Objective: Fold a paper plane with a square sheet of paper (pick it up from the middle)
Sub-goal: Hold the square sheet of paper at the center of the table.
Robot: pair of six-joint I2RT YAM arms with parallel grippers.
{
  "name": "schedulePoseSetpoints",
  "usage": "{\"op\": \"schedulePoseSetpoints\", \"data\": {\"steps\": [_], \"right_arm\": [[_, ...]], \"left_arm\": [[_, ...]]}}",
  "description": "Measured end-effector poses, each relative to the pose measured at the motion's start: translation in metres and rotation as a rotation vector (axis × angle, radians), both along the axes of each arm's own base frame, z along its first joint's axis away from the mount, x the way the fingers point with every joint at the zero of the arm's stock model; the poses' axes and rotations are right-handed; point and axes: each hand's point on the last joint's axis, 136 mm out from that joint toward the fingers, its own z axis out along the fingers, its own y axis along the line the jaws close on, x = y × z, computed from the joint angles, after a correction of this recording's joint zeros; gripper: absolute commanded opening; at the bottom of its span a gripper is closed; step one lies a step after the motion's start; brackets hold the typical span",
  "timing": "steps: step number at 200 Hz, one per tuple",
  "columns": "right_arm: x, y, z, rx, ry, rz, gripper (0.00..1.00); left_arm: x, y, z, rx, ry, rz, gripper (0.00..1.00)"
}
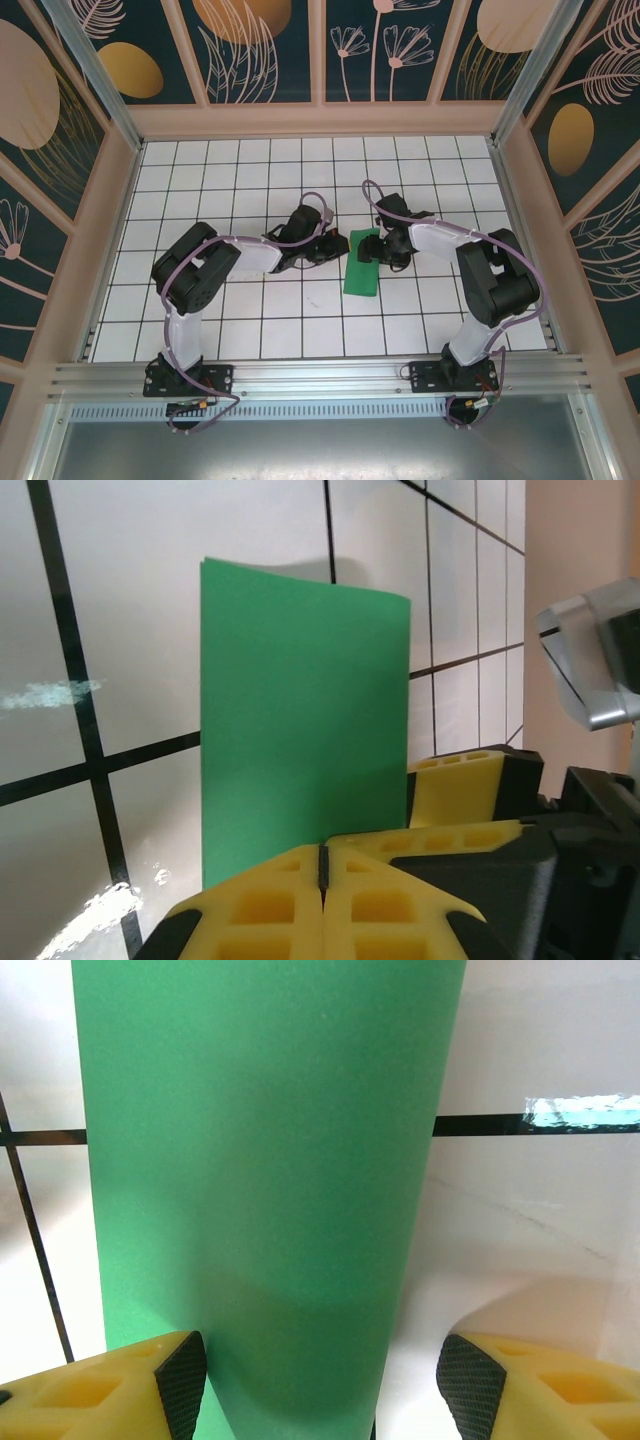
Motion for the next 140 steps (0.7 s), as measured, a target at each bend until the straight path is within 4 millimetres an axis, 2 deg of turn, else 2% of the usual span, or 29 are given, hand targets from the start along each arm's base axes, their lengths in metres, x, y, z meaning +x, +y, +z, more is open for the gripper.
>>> {"op": "schedulePoseSetpoints", "data": {"steps": [34, 85, 140], "right_arm": [[0.000, 0.000, 0.000, 0.000, -0.001, 0.000, 0.70], [0.000, 0.000, 0.000, 0.000, -0.001, 0.000, 0.69], [0.000, 0.000, 0.000, -0.001, 0.001, 0.000, 0.70]], "left_arm": [[-0.003, -0.001, -0.013, 0.020, 0.024, -0.006, 0.00], [-0.004, -0.011, -0.021, 0.043, 0.041, -0.025, 0.00], [-0.004, -0.009, -0.032, 0.121, 0.053, -0.034, 0.00]]}}
